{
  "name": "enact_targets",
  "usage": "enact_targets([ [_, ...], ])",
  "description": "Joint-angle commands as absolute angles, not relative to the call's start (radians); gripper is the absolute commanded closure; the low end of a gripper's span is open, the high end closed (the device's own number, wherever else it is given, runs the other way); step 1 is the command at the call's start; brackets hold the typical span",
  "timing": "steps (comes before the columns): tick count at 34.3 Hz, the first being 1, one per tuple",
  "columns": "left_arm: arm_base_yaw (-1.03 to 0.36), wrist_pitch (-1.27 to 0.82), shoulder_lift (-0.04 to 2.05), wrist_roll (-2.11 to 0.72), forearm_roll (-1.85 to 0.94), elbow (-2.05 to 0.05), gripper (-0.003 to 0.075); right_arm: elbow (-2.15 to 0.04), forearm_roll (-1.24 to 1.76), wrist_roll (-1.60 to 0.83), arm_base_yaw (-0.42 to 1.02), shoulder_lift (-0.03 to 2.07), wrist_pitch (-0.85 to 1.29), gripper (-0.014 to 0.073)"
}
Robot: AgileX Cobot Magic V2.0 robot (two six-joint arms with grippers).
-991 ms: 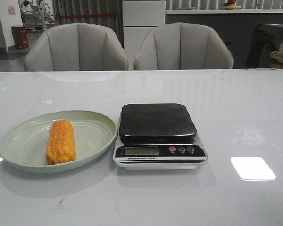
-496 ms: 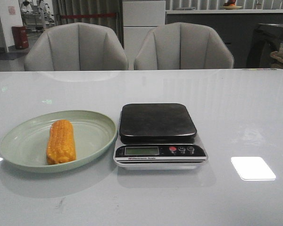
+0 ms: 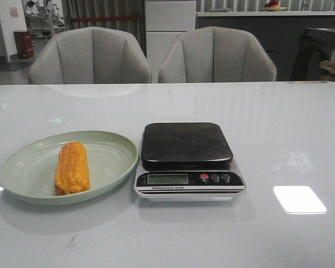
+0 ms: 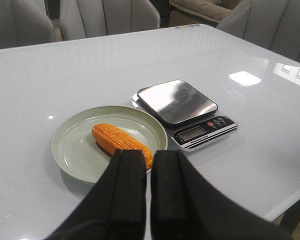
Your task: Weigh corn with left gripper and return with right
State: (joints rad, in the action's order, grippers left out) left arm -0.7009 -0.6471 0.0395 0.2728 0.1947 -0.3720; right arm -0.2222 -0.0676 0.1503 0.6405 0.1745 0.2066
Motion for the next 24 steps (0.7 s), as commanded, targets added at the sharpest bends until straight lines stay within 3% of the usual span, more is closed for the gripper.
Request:
enact_targets([
  [1,-0.703,-0.565,0.051,0.273,0.202,-0.399,0.0577,-0.250,-0.080,0.139,0.636,0.183,0.118,0.0400],
  [11,-0.644,-0.550,0.051,0.254,0.218,-0.395,0.0577,-0.250,-0.080,0.139,0.636,0.183,0.118,0.0400],
  [24,-0.260,-0.259,0.051,0.248,0.189,-0.187,0.0577,-0.250,-0.080,0.139,0.636,0.183,0.118,0.0400],
])
